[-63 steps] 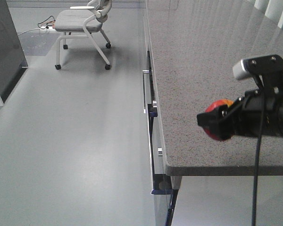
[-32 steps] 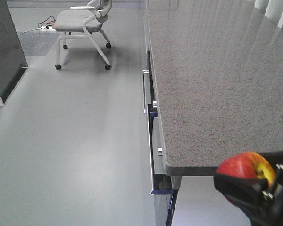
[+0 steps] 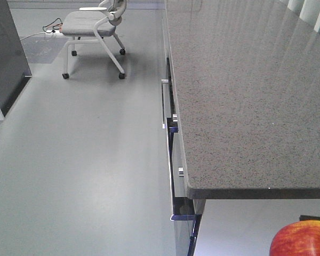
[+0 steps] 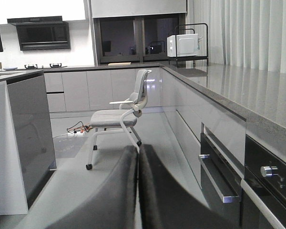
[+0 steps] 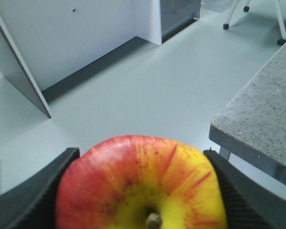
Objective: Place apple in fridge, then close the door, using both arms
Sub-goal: 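Pull the held apple back toward the robot body with the right gripper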
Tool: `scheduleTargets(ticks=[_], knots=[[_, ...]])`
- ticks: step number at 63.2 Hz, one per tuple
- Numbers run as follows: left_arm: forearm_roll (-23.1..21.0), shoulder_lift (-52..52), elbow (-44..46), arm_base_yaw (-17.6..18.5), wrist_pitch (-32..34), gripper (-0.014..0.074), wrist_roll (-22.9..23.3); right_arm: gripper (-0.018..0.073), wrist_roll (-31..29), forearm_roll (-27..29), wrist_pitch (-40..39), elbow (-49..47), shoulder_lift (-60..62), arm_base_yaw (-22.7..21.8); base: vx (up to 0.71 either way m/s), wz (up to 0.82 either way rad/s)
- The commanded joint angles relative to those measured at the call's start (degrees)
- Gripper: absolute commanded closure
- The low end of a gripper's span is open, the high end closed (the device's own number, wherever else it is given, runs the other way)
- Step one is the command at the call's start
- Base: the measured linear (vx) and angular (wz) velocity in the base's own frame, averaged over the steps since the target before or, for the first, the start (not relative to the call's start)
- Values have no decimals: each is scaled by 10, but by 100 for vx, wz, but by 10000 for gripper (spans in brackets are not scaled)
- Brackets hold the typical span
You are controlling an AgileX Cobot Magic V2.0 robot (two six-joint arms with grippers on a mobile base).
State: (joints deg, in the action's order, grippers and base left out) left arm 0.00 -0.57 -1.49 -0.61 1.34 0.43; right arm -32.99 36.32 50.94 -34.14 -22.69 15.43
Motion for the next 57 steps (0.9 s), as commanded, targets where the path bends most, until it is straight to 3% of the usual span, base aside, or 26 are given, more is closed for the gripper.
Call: scheduleTargets(ticks=[1, 57], knots=[[0, -9, -12, -1, 44, 603, 5, 190, 1, 19, -21, -15, -4, 1, 0, 0], [0, -9, -12, -1, 44, 603, 5, 190, 0, 19, -20, -15, -4, 1, 0, 0]])
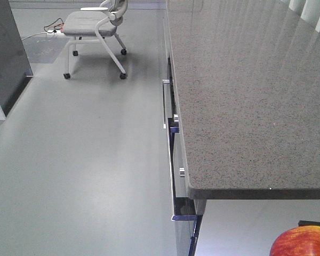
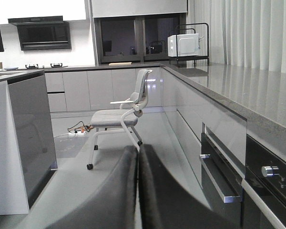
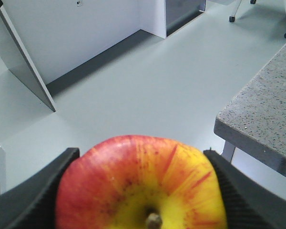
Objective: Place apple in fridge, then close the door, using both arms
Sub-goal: 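Pull the held apple back toward the robot body with the right gripper, then drive the base away from the counter toward the open refrigerator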
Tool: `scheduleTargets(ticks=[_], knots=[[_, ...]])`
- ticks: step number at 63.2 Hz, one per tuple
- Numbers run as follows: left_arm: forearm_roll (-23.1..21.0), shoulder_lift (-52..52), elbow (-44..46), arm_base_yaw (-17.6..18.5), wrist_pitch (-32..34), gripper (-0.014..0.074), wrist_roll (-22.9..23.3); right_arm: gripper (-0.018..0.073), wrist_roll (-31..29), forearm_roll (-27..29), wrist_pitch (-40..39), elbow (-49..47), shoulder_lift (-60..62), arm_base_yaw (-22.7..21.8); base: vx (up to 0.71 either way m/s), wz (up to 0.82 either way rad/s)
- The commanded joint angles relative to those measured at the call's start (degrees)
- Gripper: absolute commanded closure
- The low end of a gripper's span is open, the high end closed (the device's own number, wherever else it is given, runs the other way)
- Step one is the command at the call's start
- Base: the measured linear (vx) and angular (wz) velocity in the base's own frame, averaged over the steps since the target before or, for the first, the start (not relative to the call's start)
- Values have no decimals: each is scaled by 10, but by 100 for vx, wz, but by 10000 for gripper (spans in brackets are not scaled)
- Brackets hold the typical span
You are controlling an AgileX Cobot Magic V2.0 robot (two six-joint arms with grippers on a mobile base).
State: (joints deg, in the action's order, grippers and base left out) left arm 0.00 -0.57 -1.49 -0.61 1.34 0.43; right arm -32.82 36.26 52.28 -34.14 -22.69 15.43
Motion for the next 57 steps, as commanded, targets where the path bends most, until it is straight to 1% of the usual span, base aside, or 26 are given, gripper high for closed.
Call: scheduleTargets(ticks=[1, 23, 57], knots=[[0, -9, -12, -1, 44, 603, 5, 190, -1, 20, -34, -15, -4, 1, 0, 3], [0, -9, -12, -1, 44, 603, 5, 190, -1, 20, -34, -15, -4, 1, -2, 20], [0, -9, -12, -1, 44, 603, 5, 190, -2, 20, -34, -15, -4, 1, -1, 48]])
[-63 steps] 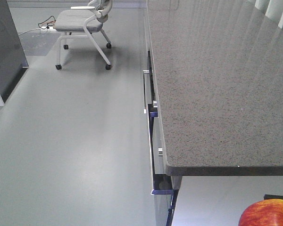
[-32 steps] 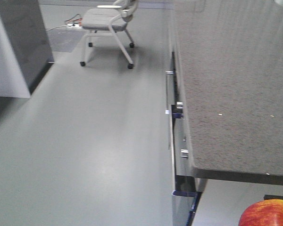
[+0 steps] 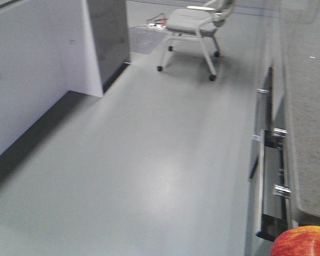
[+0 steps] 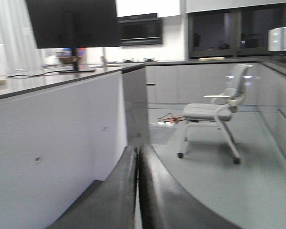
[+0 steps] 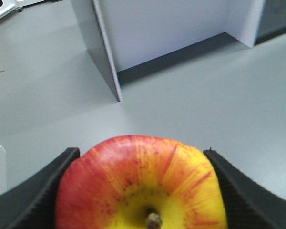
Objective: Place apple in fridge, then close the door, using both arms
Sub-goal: 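Drive the base away from the counter toward the open refrigerator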
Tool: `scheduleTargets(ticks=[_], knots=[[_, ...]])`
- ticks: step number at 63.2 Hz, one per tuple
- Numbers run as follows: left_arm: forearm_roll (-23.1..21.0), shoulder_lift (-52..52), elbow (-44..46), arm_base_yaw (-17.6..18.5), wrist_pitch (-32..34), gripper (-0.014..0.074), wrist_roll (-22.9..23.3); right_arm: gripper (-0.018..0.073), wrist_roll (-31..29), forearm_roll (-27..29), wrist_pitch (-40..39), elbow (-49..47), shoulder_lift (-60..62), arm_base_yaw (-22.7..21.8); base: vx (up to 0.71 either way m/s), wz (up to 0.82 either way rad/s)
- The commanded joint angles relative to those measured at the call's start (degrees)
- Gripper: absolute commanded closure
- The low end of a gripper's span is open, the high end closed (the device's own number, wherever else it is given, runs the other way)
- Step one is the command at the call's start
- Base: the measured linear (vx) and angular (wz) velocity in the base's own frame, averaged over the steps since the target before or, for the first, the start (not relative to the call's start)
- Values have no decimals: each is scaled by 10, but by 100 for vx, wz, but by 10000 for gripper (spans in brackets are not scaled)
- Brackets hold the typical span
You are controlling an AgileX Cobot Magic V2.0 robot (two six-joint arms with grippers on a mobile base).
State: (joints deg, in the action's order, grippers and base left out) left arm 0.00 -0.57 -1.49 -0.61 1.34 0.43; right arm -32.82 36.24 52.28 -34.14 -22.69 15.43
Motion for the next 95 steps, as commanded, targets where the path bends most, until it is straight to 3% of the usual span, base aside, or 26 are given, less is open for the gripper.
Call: scheduleTargets(ticks=[1, 95], knots=[[0, -9, -12, -1, 44, 603, 5, 190, -2, 20, -34, -15, -4, 1, -1, 53], [0, -9, -12, -1, 44, 603, 5, 190, -2, 20, -34, -15, -4, 1, -1, 56]])
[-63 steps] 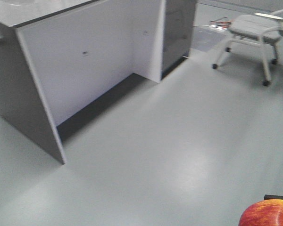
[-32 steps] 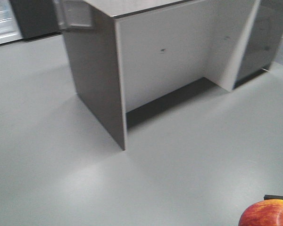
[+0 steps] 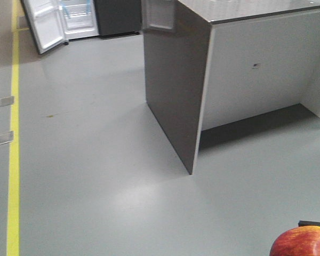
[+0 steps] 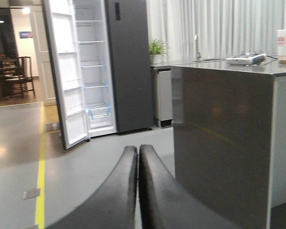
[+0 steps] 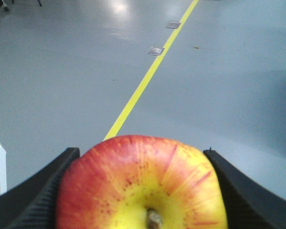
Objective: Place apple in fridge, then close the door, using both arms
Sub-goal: 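Drive the base away from the counter toward the open refrigerator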
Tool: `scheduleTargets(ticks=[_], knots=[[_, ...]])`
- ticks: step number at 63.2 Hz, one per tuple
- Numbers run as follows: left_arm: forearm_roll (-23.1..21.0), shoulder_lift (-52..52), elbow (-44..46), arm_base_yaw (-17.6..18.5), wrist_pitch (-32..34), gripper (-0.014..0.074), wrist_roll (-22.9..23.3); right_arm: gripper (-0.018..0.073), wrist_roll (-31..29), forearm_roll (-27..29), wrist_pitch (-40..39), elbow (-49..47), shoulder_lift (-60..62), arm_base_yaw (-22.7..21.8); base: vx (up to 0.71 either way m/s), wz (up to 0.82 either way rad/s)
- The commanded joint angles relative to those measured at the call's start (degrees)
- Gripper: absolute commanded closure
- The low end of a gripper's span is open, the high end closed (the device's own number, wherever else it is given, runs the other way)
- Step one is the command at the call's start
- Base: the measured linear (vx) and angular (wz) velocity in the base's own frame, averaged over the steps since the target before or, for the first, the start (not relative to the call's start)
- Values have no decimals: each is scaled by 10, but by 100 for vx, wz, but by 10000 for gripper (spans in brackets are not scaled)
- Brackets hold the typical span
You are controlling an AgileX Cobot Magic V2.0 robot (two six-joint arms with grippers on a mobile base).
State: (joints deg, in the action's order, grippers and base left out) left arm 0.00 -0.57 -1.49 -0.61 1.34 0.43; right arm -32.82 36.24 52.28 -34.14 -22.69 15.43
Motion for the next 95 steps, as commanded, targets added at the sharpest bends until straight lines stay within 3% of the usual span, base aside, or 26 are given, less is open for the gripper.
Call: scheduleTargets(ticks=[1, 95], knots=[[0, -9, -12, -1, 44, 603, 5, 190, -2, 20, -34, -15, -4, 1, 8, 33], [0, -9, -12, -1, 44, 603, 5, 190, -2, 20, -34, -15, -4, 1, 15, 29]])
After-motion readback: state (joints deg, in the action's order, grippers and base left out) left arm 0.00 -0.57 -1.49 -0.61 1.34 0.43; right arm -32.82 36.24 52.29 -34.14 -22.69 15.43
